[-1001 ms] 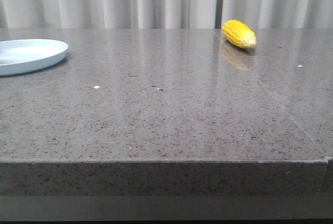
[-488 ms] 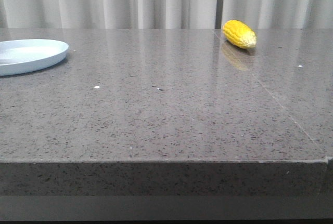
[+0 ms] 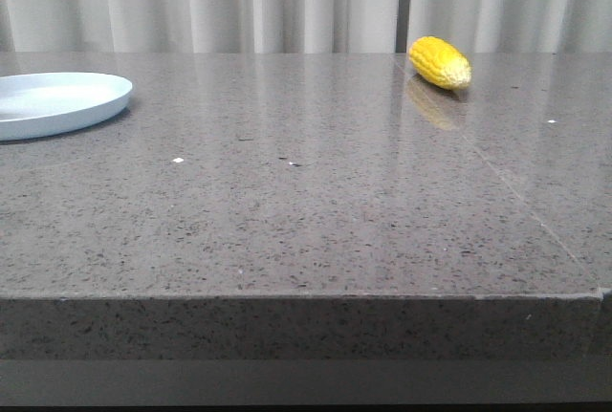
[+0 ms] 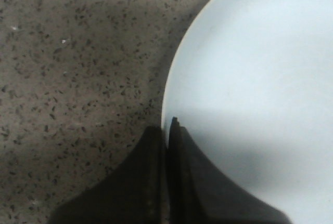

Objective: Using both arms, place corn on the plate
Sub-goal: 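Push the white plate with the left gripper toward the table center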

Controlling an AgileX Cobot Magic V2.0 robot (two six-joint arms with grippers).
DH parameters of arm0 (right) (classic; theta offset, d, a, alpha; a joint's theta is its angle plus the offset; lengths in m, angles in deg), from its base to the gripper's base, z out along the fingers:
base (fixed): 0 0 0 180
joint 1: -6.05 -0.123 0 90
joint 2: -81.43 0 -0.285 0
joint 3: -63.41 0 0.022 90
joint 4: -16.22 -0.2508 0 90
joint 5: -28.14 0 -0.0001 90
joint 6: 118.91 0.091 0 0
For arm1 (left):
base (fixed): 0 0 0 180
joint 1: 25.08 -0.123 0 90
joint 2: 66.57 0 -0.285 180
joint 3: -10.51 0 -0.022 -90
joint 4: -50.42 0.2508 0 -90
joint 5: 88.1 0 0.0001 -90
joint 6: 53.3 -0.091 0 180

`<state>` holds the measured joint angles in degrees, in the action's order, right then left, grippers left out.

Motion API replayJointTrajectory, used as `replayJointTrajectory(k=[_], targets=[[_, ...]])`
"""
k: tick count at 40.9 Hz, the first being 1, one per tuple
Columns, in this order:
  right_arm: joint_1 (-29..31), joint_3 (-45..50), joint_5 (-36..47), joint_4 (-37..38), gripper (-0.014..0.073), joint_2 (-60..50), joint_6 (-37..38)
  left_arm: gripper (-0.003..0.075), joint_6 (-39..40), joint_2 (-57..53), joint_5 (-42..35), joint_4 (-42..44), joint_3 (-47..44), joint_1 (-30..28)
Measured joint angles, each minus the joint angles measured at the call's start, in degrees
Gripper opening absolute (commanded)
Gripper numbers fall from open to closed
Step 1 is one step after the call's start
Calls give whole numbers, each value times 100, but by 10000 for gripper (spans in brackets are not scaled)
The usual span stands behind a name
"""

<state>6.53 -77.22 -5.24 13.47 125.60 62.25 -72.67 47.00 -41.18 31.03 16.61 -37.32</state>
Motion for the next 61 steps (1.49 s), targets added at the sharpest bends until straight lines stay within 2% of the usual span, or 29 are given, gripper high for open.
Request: replayJointTrajectory(k=[9, 18, 32, 40, 49, 52, 57, 61], targets=[[0, 0, 0, 0, 631, 0, 0, -20, -11, -450, 73, -42, 170, 237], [0, 0, 0, 0, 631, 0, 0, -20, -11, -787, 194, -230, 517, 1059], [0, 0, 0, 0, 631, 0, 0, -20, -21, -570, 159, -469, 605, 2479], [0, 0, 0, 0, 631, 0, 0, -20, -22, -177, -14, -558, 605, 2876], [0, 0, 0, 0, 631, 0, 0, -15, -22, 150, -49, -590, 605, 2994], [0, 0, 0, 0, 631, 0, 0, 37, -22, 215, -9, -590, 605, 2994], [0, 0, 0, 0, 631, 0, 0, 224, -22, 268, 61, -590, 605, 2994], [0, 0, 0, 0, 631, 0, 0, 333, -22, 268, 153, -580, 616, 2994]])
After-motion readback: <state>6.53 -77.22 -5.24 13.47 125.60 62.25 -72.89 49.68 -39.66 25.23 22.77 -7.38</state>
